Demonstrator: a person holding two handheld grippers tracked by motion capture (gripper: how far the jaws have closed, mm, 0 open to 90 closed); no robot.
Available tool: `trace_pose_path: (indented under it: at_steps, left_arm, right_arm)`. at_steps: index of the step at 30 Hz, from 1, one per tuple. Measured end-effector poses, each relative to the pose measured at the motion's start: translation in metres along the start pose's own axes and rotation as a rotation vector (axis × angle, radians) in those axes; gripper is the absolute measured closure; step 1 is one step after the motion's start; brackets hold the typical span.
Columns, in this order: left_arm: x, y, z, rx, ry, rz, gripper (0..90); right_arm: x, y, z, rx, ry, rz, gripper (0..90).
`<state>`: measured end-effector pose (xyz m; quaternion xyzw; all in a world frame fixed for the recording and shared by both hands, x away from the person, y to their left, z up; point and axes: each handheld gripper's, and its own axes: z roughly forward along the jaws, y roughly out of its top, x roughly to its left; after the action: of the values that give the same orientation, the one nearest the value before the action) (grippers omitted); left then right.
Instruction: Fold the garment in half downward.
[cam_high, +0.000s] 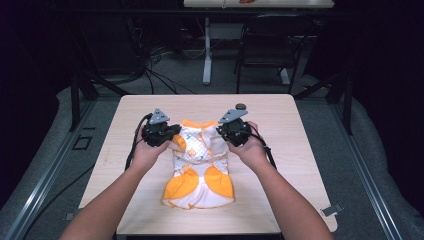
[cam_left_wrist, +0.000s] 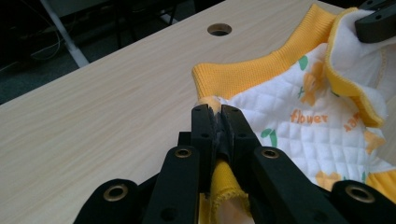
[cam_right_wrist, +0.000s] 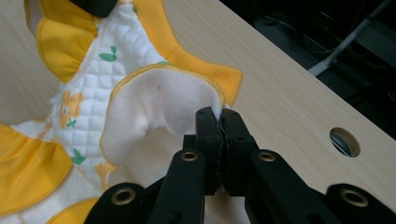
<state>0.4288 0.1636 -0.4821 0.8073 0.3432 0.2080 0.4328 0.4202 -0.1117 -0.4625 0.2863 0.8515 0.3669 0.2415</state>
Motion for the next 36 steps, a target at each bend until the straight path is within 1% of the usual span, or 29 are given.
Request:
trace_pose_path:
  at_steps: [1, 2, 3, 4, 5, 8, 9, 10, 11, 13, 15, 17, 19, 21, 22, 23, 26, 27, 30, 33, 34, 36]
  left_arm:
    - [-0.003, -0.004, -0.002, 0.002, -0.009, 0.005, 84.4]
    - [-0.003, -0.004, -0.002, 0.002, -0.009, 0.005, 84.4]
    - [-0.005, -0.006, -0.003, 0.005, -0.014, 0.009, 84.4]
    - [-0.007, -0.008, -0.005, 0.006, -0.020, 0.010, 84.4]
    - [-0.008, -0.010, -0.006, 0.007, -0.024, 0.012, 84.4]
    - [-0.009, -0.012, -0.008, 0.011, -0.028, 0.013, 84.4]
    - [-0.011, -0.014, -0.010, 0.008, -0.035, 0.014, 84.4]
    - [-0.011, -0.014, -0.010, 0.008, -0.035, 0.014, 84.4]
    - [-0.013, -0.017, -0.012, 0.015, -0.037, 0.020, 84.4]
    - [-0.015, -0.021, -0.014, 0.023, -0.044, 0.019, 84.4]
    - [-0.016, -0.023, -0.014, 0.023, -0.047, 0.017, 84.3]
    - [-0.018, -0.027, -0.016, 0.026, -0.057, 0.010, 84.4]
    - [-0.019, -0.029, -0.016, 0.032, -0.057, 0.012, 84.4]
    - [-0.019, -0.032, -0.017, 0.038, -0.063, 0.010, 84.4]
    - [-0.020, -0.037, -0.017, 0.039, -0.068, 0.006, 84.4]
    - [-0.020, -0.037, -0.017, 0.039, -0.068, 0.006, 84.3]
    - [-0.022, -0.042, -0.016, 0.052, -0.071, 0.014, 84.4]
    - [-0.023, -0.044, -0.016, 0.052, -0.070, 0.011, 84.3]
    - [-0.024, -0.050, -0.016, 0.057, -0.078, 0.004, 84.3]
    - [-0.026, -0.055, -0.016, 0.063, -0.083, 0.005, 84.3]
    - [-0.027, -0.056, -0.016, 0.066, -0.085, 0.010, 84.3]
    - [-0.028, -0.058, -0.016, 0.067, -0.089, 0.012, 84.2]
  right_arm:
    - [0.003, -0.004, -0.002, 0.012, 0.005, -0.015, 87.1]
    - [0.003, -0.004, -0.002, 0.012, 0.005, -0.015, 87.1]
    - [0.005, -0.005, -0.003, 0.017, 0.003, -0.030, 87.1]
    - [0.008, -0.008, -0.005, 0.011, 0.014, -0.034, 87.0]
    - [0.009, -0.009, -0.006, 0.015, 0.015, -0.039, 87.1]
    - [0.013, -0.014, -0.008, 0.021, 0.030, -0.038, 87.0]
    - [0.016, -0.015, -0.008, 0.026, 0.030, -0.045, 87.0]
    - [0.016, -0.015, -0.008, 0.026, 0.030, -0.045, 87.0]
    - [0.020, -0.017, -0.011, 0.028, 0.038, -0.057, 87.0]
    - [0.023, -0.019, -0.011, 0.029, 0.045, -0.053, 87.0]
    - [0.024, -0.020, -0.011, 0.033, 0.048, -0.062, 87.0]
    - [0.029, -0.025, -0.010, 0.050, 0.058, -0.067, 87.0]
    - [0.030, -0.026, -0.010, 0.042, 0.061, -0.064, 87.0]
    - [0.030, -0.028, -0.010, 0.046, 0.069, -0.057, 87.0]
    - [0.032, -0.031, -0.009, 0.046, 0.071, -0.052, 87.0]
    - [0.033, -0.032, -0.009, 0.054, 0.076, -0.057, 87.0]
    - [0.036, -0.034, -0.009, 0.051, 0.080, -0.057, 87.0]
    - [0.036, -0.035, -0.010, 0.052, 0.087, -0.047, 87.0]
    - [0.039, -0.039, -0.009, 0.052, 0.097, -0.042, 87.0]
    - [0.041, -0.043, -0.009, 0.057, 0.102, -0.037, 87.0]
    - [0.042, -0.044, -0.009, 0.049, 0.106, -0.035, 87.0]
    - [0.043, -0.045, -0.010, 0.056, 0.110, -0.035, 87.0]
